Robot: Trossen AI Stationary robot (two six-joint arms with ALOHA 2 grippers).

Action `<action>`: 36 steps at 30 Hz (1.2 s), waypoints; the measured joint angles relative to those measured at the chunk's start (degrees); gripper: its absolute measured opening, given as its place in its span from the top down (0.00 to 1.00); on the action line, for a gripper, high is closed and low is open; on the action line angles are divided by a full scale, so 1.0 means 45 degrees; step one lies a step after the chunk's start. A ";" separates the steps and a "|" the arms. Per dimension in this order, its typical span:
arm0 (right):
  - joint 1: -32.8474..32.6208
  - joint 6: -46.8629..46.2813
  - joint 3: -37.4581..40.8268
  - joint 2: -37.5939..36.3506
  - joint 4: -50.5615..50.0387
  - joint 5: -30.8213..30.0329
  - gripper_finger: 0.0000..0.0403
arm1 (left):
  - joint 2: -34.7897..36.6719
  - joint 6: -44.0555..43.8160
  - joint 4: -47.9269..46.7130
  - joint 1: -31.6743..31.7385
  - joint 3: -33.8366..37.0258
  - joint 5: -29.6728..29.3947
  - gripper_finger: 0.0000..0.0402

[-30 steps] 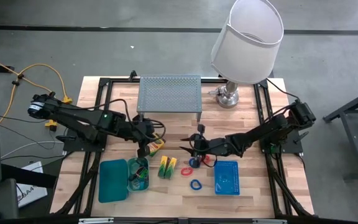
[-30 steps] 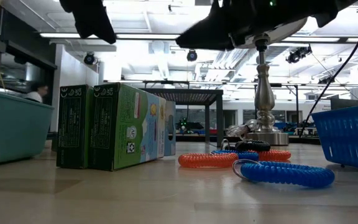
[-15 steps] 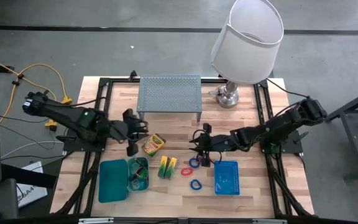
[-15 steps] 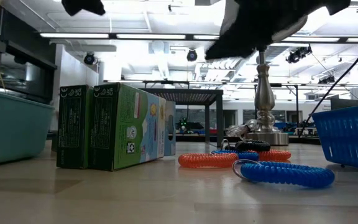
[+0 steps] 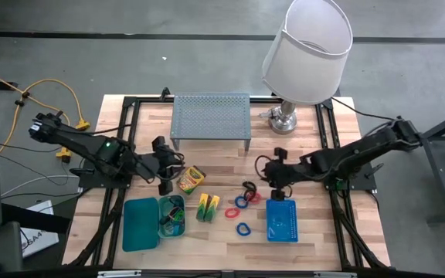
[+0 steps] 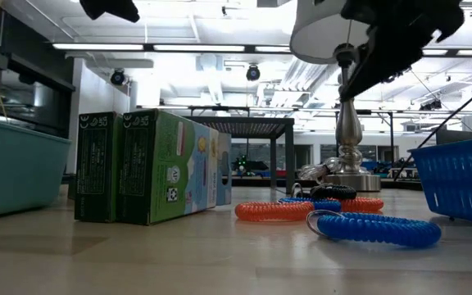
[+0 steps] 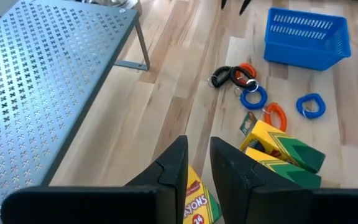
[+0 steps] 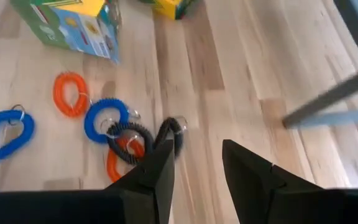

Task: Pick & Place Office Desk Supplies
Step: Put the bottom left box of crayons into the light blue bin

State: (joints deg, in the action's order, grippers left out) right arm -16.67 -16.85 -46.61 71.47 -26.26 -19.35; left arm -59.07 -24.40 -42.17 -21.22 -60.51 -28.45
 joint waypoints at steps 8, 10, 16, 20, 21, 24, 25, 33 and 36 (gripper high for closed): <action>0.0592 -0.0552 0.1170 -0.1644 -0.1122 0.0077 0.69 | -0.0256 0.0000 0.0342 0.0473 0.0000 0.0003 0.84; 0.0828 -0.0583 0.1602 -0.2129 -0.0738 0.0202 0.69 | -0.0345 0.0000 0.0382 0.0584 0.0000 0.0005 0.84; 0.1466 -0.0575 0.2963 -0.3220 -0.0012 0.0345 0.69 | -0.0572 0.0004 0.0602 0.0864 -0.0013 0.0010 0.84; 0.1814 -0.0553 0.3594 -0.3602 0.0542 0.0423 0.69 | -0.0741 0.0084 0.0701 0.0976 -0.0008 0.0029 0.84; 0.1882 -0.0552 0.3725 -0.3652 0.0587 0.0451 0.69 | -0.0770 0.0088 0.0731 0.1017 -0.0015 0.0036 0.84; 0.2078 -0.0552 0.3892 -0.3693 0.0749 0.0652 0.69 | -0.0898 0.0092 0.0747 0.1040 -0.0005 0.0092 0.84; 0.2137 -0.0552 0.3919 -0.3716 0.0684 0.0750 0.69 | -0.0917 0.0092 0.0782 0.1040 -0.0005 0.0092 0.84; 0.2244 -0.0542 0.3900 -0.3708 0.0839 0.0690 0.69 | -0.1001 0.0092 0.0765 0.1036 -0.0005 0.0092 0.84; 0.2244 -0.0542 0.3900 -0.3703 0.0838 0.0692 0.69 | -0.1005 0.0092 0.0763 0.1036 -0.0005 0.0092 0.84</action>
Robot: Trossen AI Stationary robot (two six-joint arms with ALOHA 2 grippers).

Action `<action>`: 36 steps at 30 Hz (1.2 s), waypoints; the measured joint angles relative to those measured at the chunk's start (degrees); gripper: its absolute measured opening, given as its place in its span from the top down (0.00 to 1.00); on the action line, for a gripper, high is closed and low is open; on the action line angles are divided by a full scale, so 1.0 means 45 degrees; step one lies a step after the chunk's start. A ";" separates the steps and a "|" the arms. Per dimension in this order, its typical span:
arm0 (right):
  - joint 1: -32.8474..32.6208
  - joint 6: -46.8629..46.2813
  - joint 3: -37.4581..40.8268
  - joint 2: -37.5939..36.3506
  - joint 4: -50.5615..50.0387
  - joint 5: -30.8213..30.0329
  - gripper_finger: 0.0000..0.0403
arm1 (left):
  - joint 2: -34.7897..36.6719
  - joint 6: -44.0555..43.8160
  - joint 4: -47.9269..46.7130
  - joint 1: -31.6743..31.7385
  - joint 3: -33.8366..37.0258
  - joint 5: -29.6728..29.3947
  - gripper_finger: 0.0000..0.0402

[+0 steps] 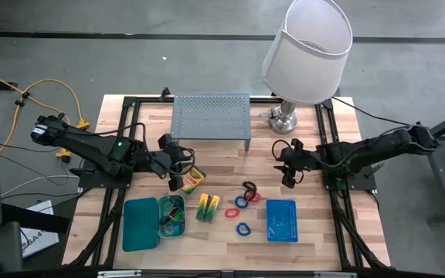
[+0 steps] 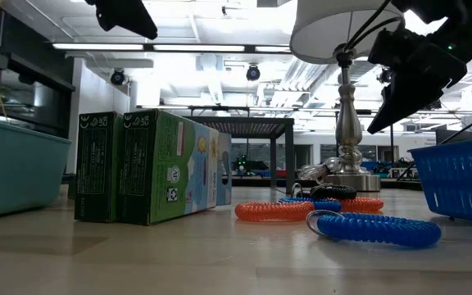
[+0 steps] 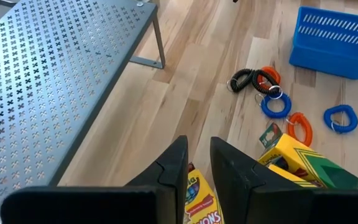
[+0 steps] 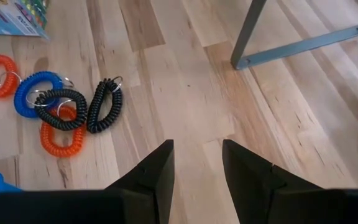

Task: Pick & Place Office Desk Supplies
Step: Put the bottom left box of crayons into the light blue bin

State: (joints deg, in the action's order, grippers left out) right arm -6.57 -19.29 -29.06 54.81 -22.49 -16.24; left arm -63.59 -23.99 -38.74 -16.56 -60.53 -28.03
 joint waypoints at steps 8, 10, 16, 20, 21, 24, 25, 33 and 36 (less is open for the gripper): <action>0.0000 0.0000 0.0000 0.0000 0.0005 -0.0002 0.69 | 0.0005 0.0000 0.0000 0.0000 0.0000 0.0000 0.84; 0.0000 0.0000 0.0000 0.0000 0.0006 -0.0002 0.69 | 0.0005 0.0005 0.0000 0.0000 0.0000 -0.0005 0.84; 0.0000 0.0000 0.0000 0.0005 0.0006 -0.0007 0.69 | 0.0005 0.0005 0.0043 0.0000 0.0000 -0.0005 0.84; 0.0000 0.0000 0.0000 0.0005 0.0006 -0.0007 0.69 | 0.0005 -0.0054 0.0125 0.0000 0.0000 -0.0010 0.84; 0.0000 0.0000 0.0000 0.0005 0.0006 -0.0007 0.69 | 0.0005 -0.0064 0.0151 0.0000 0.0000 -0.0010 0.84; 0.0000 0.0000 -0.0005 0.0005 0.0006 -0.0007 0.69 | 0.0005 -0.0615 0.0193 0.0000 0.0000 -0.0015 0.84; 0.0000 0.0000 -0.0005 0.0005 0.0006 -0.0007 0.69 | 0.0005 -0.0930 0.0191 0.0000 0.0000 -0.0015 0.84; -0.0005 0.0000 -0.0005 0.0010 0.0011 -0.0007 0.69 | -0.0275 -0.2381 0.0143 0.0072 0.0000 0.0011 0.84; -0.0005 0.0000 -0.0005 0.0010 0.0033 -0.0007 0.69 | -0.0479 -0.2824 0.0290 0.0253 0.0000 0.0046 0.84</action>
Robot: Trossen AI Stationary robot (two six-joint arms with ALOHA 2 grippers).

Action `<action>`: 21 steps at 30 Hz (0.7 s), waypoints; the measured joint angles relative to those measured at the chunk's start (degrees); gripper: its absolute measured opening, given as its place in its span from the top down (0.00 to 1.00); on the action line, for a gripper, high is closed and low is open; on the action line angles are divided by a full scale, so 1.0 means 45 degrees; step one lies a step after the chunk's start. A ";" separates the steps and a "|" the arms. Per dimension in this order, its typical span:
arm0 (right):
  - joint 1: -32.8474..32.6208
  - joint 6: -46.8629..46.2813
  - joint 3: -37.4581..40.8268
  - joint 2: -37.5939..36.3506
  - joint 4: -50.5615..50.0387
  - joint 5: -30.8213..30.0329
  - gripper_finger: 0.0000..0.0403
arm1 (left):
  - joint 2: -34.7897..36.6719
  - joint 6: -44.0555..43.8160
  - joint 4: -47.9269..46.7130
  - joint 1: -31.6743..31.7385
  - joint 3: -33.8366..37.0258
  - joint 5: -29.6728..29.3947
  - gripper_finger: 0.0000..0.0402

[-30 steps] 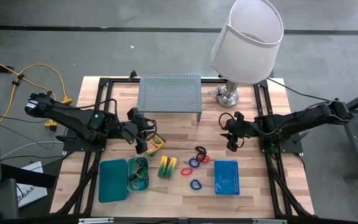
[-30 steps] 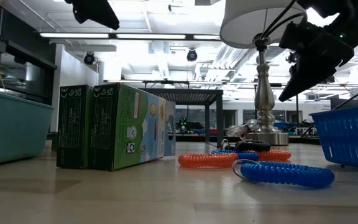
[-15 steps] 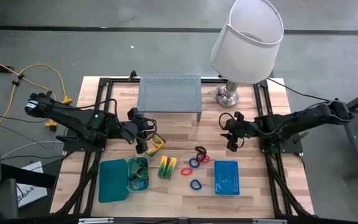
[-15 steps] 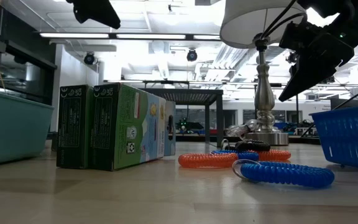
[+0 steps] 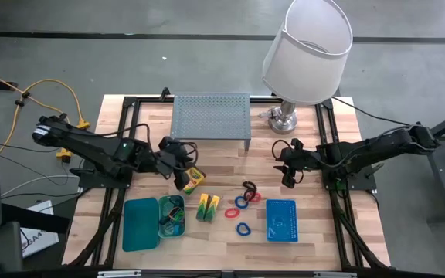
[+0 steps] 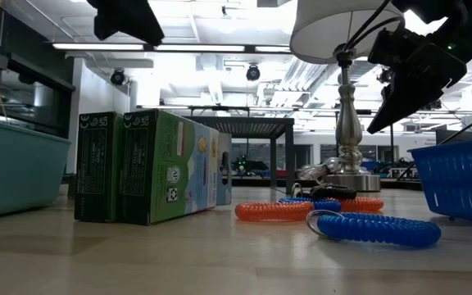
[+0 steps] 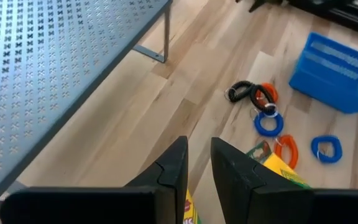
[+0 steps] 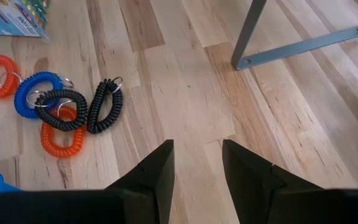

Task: Pick & Place Office Desk Supplies
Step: Put the bottom left box of crayons into the light blue bin

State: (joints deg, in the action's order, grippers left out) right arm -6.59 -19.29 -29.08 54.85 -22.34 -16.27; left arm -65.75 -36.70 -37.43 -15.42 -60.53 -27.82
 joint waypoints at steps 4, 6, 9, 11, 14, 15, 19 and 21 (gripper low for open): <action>0.0000 0.0000 -0.0019 0.0000 0.0082 0.0000 0.69 | -0.0385 -0.0437 0.0002 0.0178 -0.0011 0.0544 0.84; 0.0000 0.0000 -0.0019 0.0000 0.0086 0.0000 0.69 | -0.0575 -0.0777 -0.0014 0.0230 -0.0016 0.1182 0.84; 0.0000 0.0000 -0.0019 0.0000 0.0092 0.0000 0.69 | -0.0752 -0.1139 -0.0390 0.0383 -0.0347 0.2138 0.84; 0.0000 0.0000 -0.0019 0.0000 0.0100 0.0000 0.69 | -0.0854 -0.1461 -0.1115 0.0486 -0.0840 0.2464 0.84; 0.0000 0.0000 -0.0019 0.0000 0.0173 0.0000 0.69 | -0.1240 -0.2202 -0.2516 0.0524 -0.1751 0.2586 0.84; 0.0000 0.0000 -0.0019 0.0000 0.0168 0.0000 0.69 | -0.1450 -0.2400 -0.2974 0.0519 -0.2084 0.2596 0.84; 0.0000 0.0001 -0.0019 0.0000 0.0178 0.0000 0.69 | -0.2573 -0.2935 -0.4090 0.0285 -0.3426 0.2836 0.84; 0.0000 0.0000 -0.0019 0.0000 0.0178 0.0000 0.69 | -0.3219 -0.3184 -0.4427 0.0179 -0.4094 0.3028 0.84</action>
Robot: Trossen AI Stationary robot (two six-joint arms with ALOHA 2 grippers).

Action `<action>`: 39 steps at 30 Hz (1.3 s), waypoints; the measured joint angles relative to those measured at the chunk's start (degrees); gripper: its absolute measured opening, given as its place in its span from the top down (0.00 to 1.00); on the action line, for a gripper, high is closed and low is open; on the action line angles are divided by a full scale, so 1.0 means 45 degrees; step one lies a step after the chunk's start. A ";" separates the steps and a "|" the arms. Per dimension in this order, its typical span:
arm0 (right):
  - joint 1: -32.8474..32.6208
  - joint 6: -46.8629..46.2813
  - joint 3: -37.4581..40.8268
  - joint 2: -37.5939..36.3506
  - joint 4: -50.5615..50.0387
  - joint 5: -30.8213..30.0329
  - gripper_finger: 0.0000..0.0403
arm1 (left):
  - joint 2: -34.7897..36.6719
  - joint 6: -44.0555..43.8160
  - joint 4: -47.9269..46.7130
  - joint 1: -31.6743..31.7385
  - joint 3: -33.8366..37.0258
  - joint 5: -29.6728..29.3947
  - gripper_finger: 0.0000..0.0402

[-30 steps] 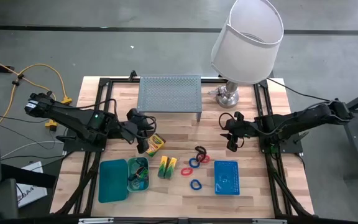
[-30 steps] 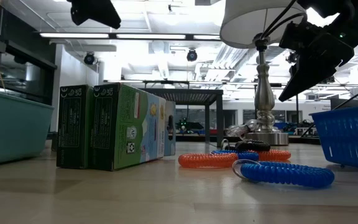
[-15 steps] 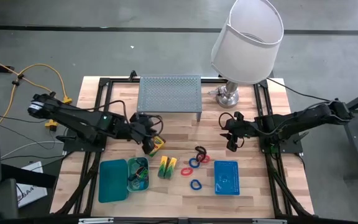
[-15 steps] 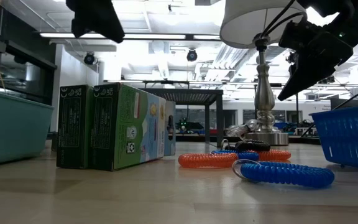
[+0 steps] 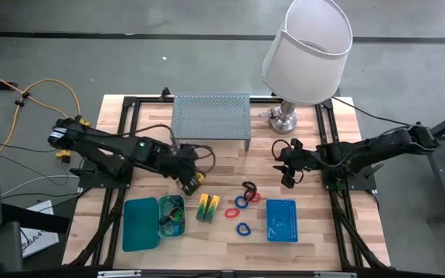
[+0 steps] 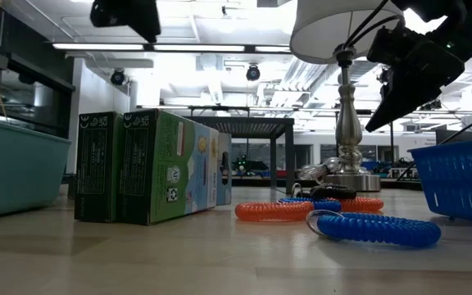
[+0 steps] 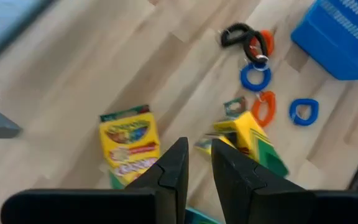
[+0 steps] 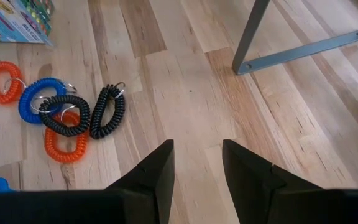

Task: Pick & Place Office Desk Supplies
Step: Put the bottom left box of crayons into the light blue bin

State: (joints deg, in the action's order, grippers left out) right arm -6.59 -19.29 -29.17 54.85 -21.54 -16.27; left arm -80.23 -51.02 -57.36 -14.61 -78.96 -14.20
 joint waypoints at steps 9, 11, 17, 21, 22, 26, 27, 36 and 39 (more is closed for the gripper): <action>0.0000 0.0000 0.0000 0.0000 0.0084 0.0000 0.69 | -0.2421 -0.2237 -0.1306 -0.0591 -0.1946 0.0158 0.84; 0.0004 0.0000 0.0000 0.0000 0.0087 0.0000 0.69 | -0.2708 -0.2810 -0.1349 -0.0729 -0.1963 0.0360 0.84; 0.0000 0.0000 0.0000 0.0000 0.0138 0.0000 0.69 | -0.3660 -0.4681 -0.2026 -0.0969 -0.1963 0.1495 0.84; 0.0001 0.0000 0.0005 0.0000 0.0175 0.0000 0.69 | -0.3921 -0.4616 -0.2000 -0.0991 -0.1963 0.1564 0.84; 0.0000 0.0000 0.0005 0.0000 0.0175 0.0000 0.69 | -0.3955 -0.4434 -0.1986 -0.0991 -0.1963 0.1519 0.84; 0.0000 0.0000 0.0005 0.0000 0.0180 0.0000 0.69 | -0.3957 -0.3956 -0.1991 -0.0824 -0.1963 0.1419 0.84; 0.0000 0.0000 0.0005 0.0000 0.0178 0.0000 0.69 | -0.3957 -0.3711 -0.1988 -0.0757 -0.1963 0.1350 0.84; 0.0000 0.0000 0.0010 0.0000 0.0180 0.0000 0.69 | -0.4142 -0.4305 -0.1976 -0.0603 -0.1960 0.1730 0.76; 0.0000 0.0000 0.0019 0.0000 0.0180 0.0004 0.69 | -0.4328 -0.5177 -0.2050 -0.0670 -0.1945 0.1843 0.69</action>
State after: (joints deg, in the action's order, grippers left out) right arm -6.59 -19.29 -29.08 54.85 -20.73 -16.26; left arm -99.71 -74.32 -66.58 -17.63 -87.71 -5.91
